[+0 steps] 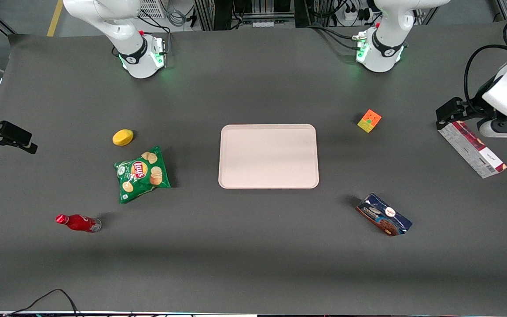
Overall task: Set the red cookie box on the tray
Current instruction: 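Move the open left gripper down over the red plaid cookie box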
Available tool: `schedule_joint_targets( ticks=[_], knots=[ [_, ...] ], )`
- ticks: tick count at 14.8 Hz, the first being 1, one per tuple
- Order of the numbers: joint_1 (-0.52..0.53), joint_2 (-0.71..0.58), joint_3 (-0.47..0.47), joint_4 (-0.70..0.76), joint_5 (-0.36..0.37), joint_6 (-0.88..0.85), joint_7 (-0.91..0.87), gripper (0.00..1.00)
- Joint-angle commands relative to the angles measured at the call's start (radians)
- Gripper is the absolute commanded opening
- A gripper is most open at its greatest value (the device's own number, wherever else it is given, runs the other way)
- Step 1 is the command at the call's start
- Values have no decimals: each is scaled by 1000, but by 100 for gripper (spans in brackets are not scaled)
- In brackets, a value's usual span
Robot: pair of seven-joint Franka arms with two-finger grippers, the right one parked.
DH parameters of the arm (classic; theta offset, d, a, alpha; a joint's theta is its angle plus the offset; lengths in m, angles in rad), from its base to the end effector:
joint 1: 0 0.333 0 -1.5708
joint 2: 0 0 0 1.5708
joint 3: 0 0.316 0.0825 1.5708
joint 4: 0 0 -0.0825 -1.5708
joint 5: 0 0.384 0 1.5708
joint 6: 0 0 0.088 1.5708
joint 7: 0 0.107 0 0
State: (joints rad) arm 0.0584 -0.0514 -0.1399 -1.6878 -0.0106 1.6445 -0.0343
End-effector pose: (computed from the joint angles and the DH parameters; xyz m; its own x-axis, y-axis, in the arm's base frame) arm 0.5417 -0.0472 0.6034 0.9989 -0.0463 0.0075 -0.0463 -0.9989 0.0037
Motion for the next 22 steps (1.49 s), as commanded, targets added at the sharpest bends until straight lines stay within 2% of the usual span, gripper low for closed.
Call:
schedule_joint_targets(
  ticks=[1,10,14,18,20,22],
  knots=[
    [5,7,0,27,-5,-32,-3,100],
    [-2,8,65,-1,-12,-20,-6,100],
    [-20,16,192,-48,-48,0,-22,100],
    [-136,16,420,-151,-48,82,-116,100],
    [-137,16,479,-232,-28,168,-118,100],
    [-137,19,510,-335,65,285,-121,100]
  ],
)
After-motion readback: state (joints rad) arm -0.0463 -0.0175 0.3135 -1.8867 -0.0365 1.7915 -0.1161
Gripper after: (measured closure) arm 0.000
